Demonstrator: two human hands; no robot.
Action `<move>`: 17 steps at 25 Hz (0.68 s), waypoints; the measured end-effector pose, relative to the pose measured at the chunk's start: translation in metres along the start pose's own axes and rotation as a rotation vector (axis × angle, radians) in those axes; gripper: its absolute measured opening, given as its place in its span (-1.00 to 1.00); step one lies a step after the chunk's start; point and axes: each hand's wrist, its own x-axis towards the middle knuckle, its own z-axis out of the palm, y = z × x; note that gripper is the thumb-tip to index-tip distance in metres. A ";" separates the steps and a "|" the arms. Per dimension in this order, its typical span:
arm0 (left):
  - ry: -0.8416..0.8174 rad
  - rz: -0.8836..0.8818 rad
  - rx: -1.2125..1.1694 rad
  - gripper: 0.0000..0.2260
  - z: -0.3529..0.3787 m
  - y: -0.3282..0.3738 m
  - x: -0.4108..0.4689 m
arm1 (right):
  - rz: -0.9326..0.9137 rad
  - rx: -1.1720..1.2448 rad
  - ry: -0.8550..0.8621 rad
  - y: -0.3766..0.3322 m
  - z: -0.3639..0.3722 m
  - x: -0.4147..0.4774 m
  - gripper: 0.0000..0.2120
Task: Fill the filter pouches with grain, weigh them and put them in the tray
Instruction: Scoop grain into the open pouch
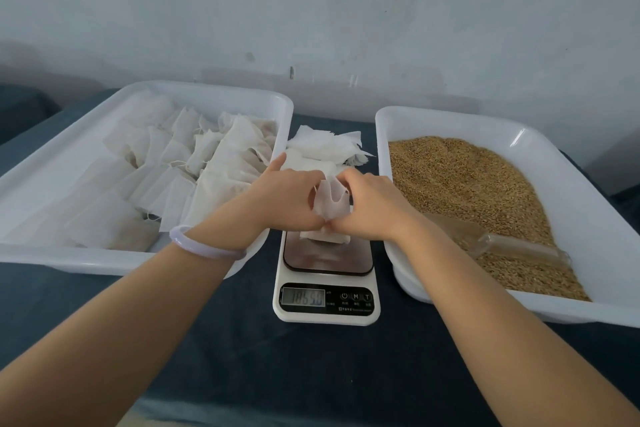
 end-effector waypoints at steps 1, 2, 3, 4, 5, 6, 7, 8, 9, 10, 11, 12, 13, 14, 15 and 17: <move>0.025 -0.001 -0.050 -0.70 0.000 -0.001 0.000 | 0.011 0.043 -0.005 0.001 -0.001 -0.001 -0.52; 0.044 0.002 -0.089 -0.72 0.000 -0.002 0.001 | 0.021 0.090 -0.004 0.001 -0.001 -0.002 -0.48; 0.058 0.008 -0.115 -0.74 0.001 -0.004 0.002 | 0.032 0.134 -0.002 0.002 -0.002 -0.002 -0.44; 0.064 0.011 -0.130 -0.75 0.003 -0.006 0.002 | 0.040 0.165 -0.001 0.002 -0.002 -0.003 -0.38; 0.064 0.012 -0.141 -0.74 0.003 -0.007 0.003 | 0.045 0.181 -0.003 0.002 -0.001 -0.003 -0.31; 0.065 0.013 -0.148 -0.74 0.003 -0.007 0.003 | 0.043 0.188 -0.003 0.002 -0.001 -0.003 -0.24; 0.071 0.016 -0.153 -0.74 0.003 -0.007 0.003 | 0.041 0.192 -0.002 0.002 -0.001 -0.003 -0.19; 0.080 0.020 -0.153 -0.75 0.004 -0.007 0.003 | 0.037 0.195 0.003 0.003 -0.001 -0.003 -0.16; 0.092 0.020 -0.150 -0.75 0.003 -0.007 0.003 | 0.036 0.196 0.006 0.003 0.000 -0.003 -0.15; 0.101 0.018 -0.147 -0.76 0.003 -0.006 0.003 | 0.036 0.193 0.007 0.004 0.000 -0.003 -0.15; 0.109 0.013 -0.146 -0.76 0.003 -0.006 0.002 | 0.037 0.189 0.008 0.004 0.000 -0.003 -0.15; 0.113 0.008 -0.146 -0.75 0.003 -0.006 0.001 | 0.037 0.186 0.008 0.004 0.000 -0.003 -0.15; 0.112 0.002 -0.145 -0.73 0.002 -0.005 0.001 | 0.035 0.183 0.010 0.004 0.000 -0.003 -0.15; 0.108 -0.003 -0.145 -0.72 0.001 -0.005 0.000 | 0.029 0.180 0.012 0.004 0.000 -0.003 -0.15; 0.102 -0.008 -0.147 -0.72 0.001 -0.004 0.000 | 0.024 0.179 0.014 0.004 0.000 -0.003 -0.16; 0.093 -0.009 -0.153 -0.75 0.000 -0.004 -0.001 | 0.024 0.175 0.019 0.004 0.001 -0.003 -0.17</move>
